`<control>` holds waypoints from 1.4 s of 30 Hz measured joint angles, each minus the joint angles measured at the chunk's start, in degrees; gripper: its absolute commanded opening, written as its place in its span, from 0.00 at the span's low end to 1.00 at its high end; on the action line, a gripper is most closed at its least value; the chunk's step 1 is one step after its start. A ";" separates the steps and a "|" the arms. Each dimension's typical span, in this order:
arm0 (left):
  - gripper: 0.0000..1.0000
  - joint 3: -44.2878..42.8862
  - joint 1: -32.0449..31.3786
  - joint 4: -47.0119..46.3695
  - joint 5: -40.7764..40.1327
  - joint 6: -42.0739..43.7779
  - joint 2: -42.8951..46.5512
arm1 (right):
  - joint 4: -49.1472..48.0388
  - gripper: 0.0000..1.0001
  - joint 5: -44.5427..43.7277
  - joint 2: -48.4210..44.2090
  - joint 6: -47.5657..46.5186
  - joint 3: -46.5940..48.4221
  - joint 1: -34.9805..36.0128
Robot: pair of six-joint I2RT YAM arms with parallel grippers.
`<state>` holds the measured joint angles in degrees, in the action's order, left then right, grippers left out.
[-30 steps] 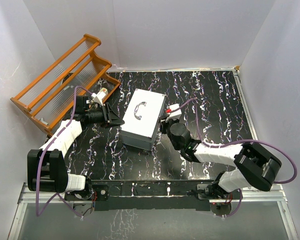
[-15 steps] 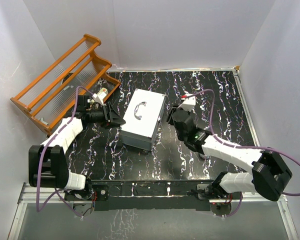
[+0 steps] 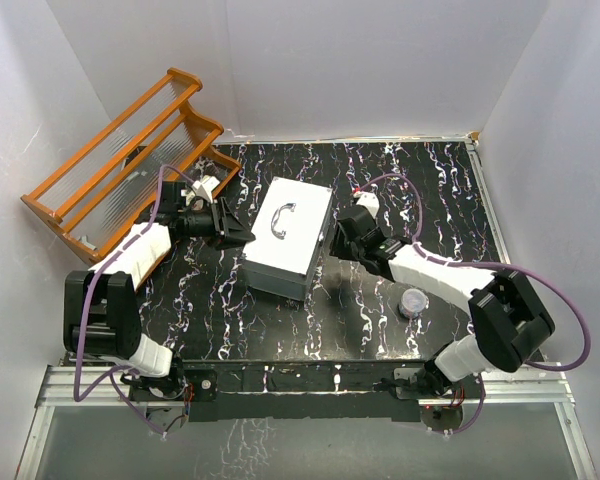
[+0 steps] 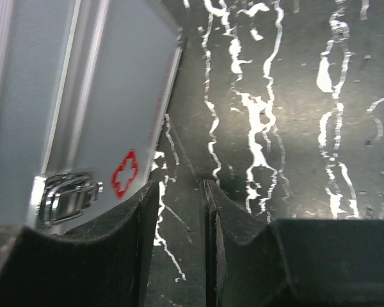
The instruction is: Organize the medicine kit
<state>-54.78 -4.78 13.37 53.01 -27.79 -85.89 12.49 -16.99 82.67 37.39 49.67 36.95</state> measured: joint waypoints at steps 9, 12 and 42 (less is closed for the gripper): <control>0.31 -0.66 -1.60 -1.60 0.13 -1.22 -1.03 | -2.19 0.26 5.09 3.65 1.14 2.29 -0.39; 0.31 -1.27 -2.38 -1.95 0.17 -1.46 -1.70 | -3.06 0.26 4.74 4.61 1.22 2.29 -0.72; 0.92 -11.98 -9.68 10.67 -29.83 5.46 9.03 | 16.13 0.52 -3.04 -15.02 -5.03 3.98 -7.13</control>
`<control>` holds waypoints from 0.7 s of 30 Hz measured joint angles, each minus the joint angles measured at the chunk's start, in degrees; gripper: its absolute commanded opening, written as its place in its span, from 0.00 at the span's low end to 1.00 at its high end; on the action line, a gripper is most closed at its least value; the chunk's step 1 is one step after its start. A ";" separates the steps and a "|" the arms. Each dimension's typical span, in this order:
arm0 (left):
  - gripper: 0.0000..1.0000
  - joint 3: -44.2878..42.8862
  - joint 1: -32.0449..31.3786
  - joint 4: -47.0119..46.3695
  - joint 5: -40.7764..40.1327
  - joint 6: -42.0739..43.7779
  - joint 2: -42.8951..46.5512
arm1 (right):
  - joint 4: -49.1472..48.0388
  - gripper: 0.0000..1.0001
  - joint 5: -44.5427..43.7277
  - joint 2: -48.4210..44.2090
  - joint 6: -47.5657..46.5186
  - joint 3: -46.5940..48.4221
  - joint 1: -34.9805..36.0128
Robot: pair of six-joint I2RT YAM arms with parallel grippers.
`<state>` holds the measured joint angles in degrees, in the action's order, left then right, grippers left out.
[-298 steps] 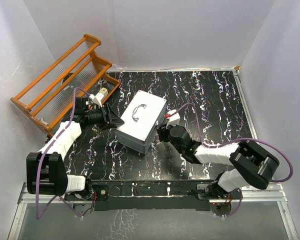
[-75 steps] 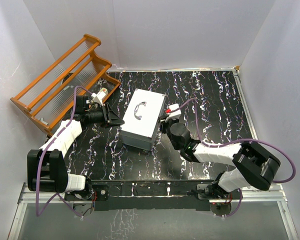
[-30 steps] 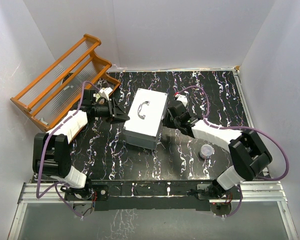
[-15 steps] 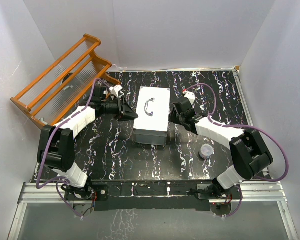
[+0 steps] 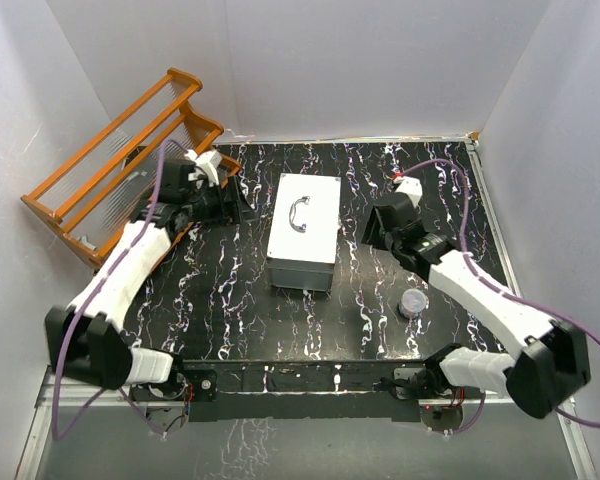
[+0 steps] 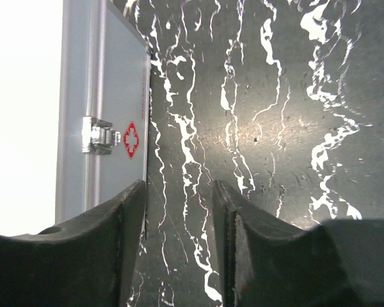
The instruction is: Organize the medicine kit
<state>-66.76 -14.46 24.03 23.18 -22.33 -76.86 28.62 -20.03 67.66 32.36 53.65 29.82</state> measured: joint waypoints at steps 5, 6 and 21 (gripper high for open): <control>0.99 0.00 0.00 3.02 -6.58 1.86 15.93 | 8.37 0.73 -0.02 -8.41 -3.02 6.49 -0.26; 0.99 0.00 0.00 3.67 -7.85 1.95 18.86 | 10.08 0.75 -0.02 -9.97 -3.89 8.15 -0.26; 0.99 -5.57 0.00 15.39 -20.48 2.93 40.30 | 25.81 0.98 -11.37 -26.18 -8.76 24.50 -0.26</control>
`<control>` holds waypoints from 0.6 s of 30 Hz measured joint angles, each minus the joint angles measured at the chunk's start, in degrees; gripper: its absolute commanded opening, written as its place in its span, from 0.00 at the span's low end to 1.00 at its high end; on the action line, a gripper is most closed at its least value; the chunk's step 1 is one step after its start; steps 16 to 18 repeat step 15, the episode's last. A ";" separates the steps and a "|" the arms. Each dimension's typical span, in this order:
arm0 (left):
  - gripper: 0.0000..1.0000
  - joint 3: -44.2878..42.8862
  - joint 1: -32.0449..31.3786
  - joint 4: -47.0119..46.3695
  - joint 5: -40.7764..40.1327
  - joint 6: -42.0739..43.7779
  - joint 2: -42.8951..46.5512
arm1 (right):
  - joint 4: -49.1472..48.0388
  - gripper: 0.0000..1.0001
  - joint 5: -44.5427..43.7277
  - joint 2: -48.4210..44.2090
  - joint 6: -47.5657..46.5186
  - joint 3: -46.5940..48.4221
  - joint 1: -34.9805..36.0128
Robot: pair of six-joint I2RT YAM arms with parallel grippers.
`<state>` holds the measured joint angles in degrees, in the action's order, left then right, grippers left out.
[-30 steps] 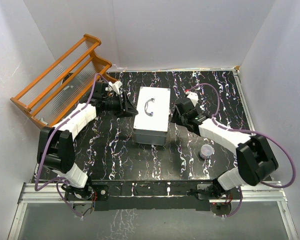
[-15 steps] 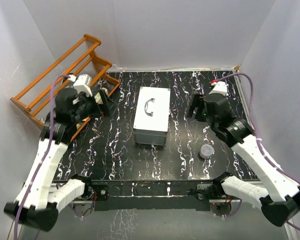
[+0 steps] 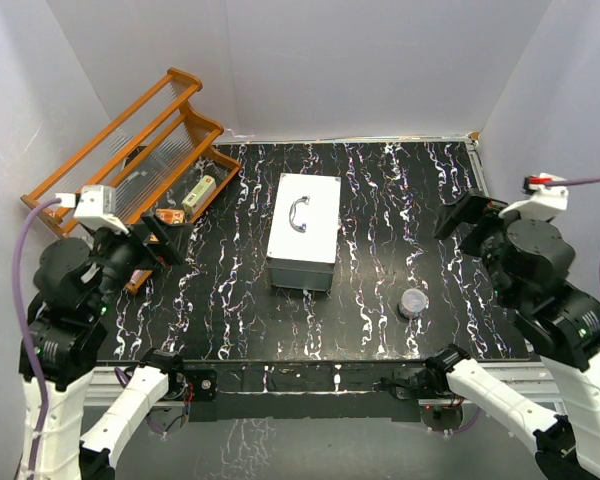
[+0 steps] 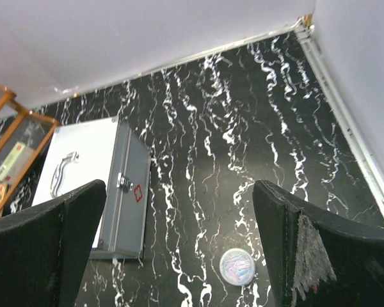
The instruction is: Organize the medicine kit
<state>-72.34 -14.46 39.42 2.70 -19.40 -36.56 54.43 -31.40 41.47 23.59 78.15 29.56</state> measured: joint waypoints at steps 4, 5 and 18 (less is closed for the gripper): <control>0.99 -3.10 0.00 1.84 -1.75 0.87 1.68 | 0.22 0.98 -3.30 -3.28 -0.66 0.83 -0.02; 0.99 -3.43 0.00 2.12 -1.97 1.03 1.77 | 0.20 0.98 -3.80 -3.91 -0.79 0.85 -0.02; 0.99 -3.76 0.00 4.07 -2.43 2.34 1.42 | -0.61 0.98 -4.55 -5.55 -1.09 0.83 -0.02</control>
